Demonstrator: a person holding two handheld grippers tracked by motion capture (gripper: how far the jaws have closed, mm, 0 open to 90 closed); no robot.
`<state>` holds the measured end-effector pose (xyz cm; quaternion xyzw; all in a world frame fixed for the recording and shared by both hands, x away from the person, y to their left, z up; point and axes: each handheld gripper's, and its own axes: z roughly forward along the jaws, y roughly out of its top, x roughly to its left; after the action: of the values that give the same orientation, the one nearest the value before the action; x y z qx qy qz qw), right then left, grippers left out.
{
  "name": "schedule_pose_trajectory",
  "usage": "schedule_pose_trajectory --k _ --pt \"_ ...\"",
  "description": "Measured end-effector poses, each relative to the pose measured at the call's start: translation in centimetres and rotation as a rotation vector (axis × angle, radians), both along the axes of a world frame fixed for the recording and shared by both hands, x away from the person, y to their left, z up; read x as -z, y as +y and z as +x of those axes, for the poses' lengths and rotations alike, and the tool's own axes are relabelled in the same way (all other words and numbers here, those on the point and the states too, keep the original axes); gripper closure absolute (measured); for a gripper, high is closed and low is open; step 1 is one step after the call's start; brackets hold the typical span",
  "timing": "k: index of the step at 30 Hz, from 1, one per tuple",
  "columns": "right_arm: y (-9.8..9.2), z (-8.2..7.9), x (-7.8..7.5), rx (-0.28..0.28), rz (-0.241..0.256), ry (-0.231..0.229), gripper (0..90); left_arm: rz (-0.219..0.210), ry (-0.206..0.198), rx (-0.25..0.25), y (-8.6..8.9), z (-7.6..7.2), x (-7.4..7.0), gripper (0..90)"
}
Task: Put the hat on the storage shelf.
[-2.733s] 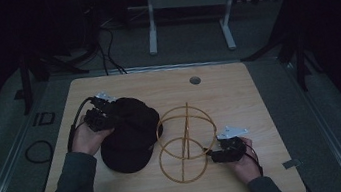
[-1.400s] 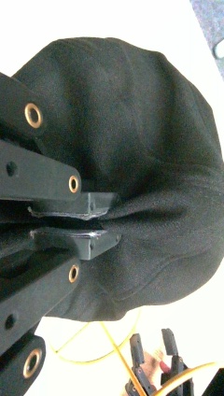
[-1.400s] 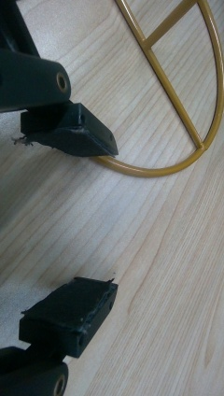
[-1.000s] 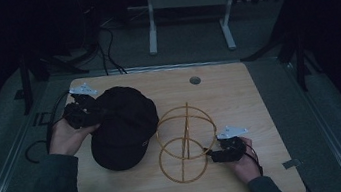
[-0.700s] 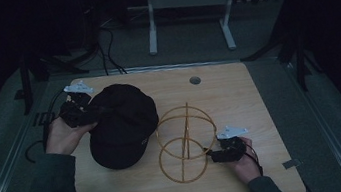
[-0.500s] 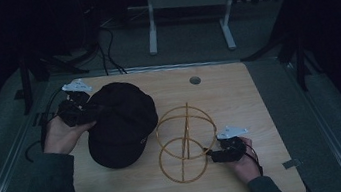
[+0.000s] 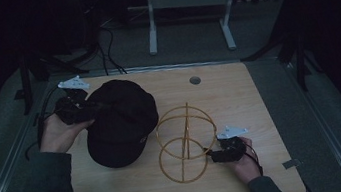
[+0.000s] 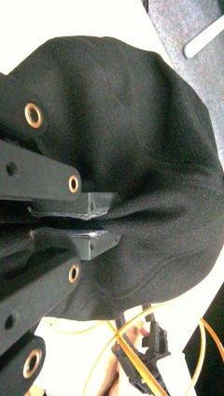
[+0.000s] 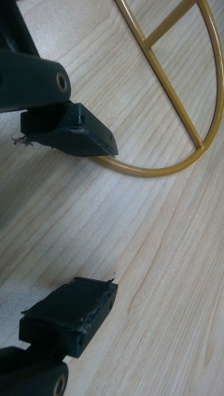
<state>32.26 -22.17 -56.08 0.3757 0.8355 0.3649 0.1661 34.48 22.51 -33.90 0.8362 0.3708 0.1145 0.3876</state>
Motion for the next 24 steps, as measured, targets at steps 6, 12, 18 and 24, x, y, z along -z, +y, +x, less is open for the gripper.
schedule_pose_trajectory --k 6,12,18,24 --pt "0.0 0.0 0.0 0.0 0.0 0.0 28.4 -0.006 -0.011 0.014 0.0 -0.3 -0.6 83.7" --pt "0.0 0.0 0.0 0.0 0.0 0.0 28.3 -0.029 -0.016 0.018 0.3 -0.5 -1.0 83.6" --pt "0.0 0.0 0.0 0.0 0.0 0.0 28.3 -0.023 -0.019 0.024 0.4 -0.6 -1.4 83.7" --pt "0.0 0.0 0.0 0.001 0.0 0.0 28.3 -0.042 -0.028 0.038 0.6 -0.8 -2.0 83.7"
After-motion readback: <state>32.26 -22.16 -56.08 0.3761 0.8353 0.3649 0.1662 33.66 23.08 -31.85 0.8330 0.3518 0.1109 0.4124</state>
